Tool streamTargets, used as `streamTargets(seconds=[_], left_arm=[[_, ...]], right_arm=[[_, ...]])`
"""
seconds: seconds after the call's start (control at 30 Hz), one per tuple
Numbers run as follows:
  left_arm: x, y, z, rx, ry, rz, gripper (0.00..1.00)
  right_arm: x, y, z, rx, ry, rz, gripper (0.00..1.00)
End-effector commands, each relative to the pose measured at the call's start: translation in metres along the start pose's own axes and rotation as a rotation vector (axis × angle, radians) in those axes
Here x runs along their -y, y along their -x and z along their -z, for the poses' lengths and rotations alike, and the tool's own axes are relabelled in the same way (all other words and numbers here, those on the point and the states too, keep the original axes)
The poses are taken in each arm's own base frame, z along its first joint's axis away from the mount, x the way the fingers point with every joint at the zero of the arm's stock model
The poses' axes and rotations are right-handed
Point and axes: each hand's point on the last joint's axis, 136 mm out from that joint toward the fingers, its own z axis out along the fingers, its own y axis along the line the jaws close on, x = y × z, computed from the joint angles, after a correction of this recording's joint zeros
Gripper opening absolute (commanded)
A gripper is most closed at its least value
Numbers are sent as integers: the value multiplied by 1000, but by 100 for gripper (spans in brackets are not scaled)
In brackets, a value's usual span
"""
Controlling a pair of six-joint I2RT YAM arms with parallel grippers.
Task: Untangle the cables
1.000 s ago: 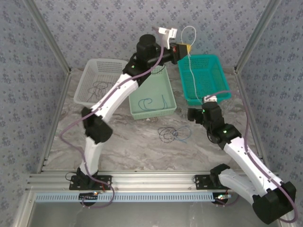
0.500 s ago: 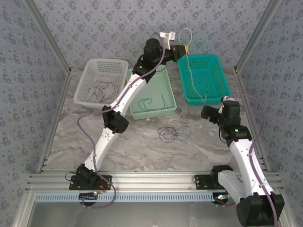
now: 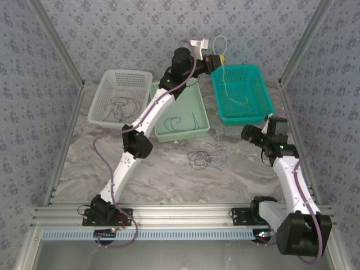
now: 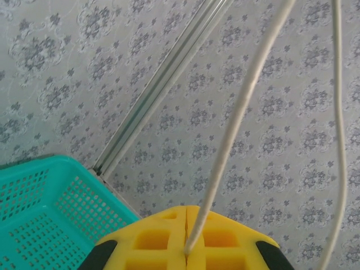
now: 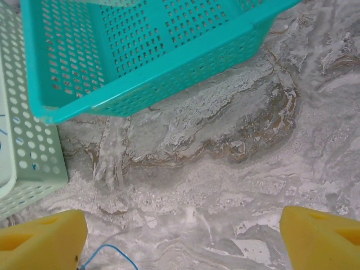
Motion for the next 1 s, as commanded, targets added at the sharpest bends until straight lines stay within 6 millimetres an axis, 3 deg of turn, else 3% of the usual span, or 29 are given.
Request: streamTargets(seconds=[0.0, 0.13, 0.27, 0.43, 0.67, 0.83, 0.97], left_arm=[[-18, -26, -5, -68, 22, 52, 0], [-36, -57, -11, -130, 54, 97, 2], [-51, -83, -14, -184, 88, 138, 7], [-61, -104, -13, -242, 128, 163, 14], [-76, -124, -7, -303, 204, 199, 31], [-66, -120, -1, -332, 204, 173, 42], [-42, -95, 13, -337, 226, 74, 54]], right_arm=[[-4, 21, 3, 30, -2, -24, 91], [-6, 25, -9, -5, -4, -11, 90], [-25, 33, -16, -13, 64, 56, 86], [-44, 39, -20, 8, 79, 195, 86], [-45, 39, -27, -13, 44, 205, 87], [-40, 36, -29, -24, 21, 200, 87], [-34, 39, -30, -26, -7, 192, 88]])
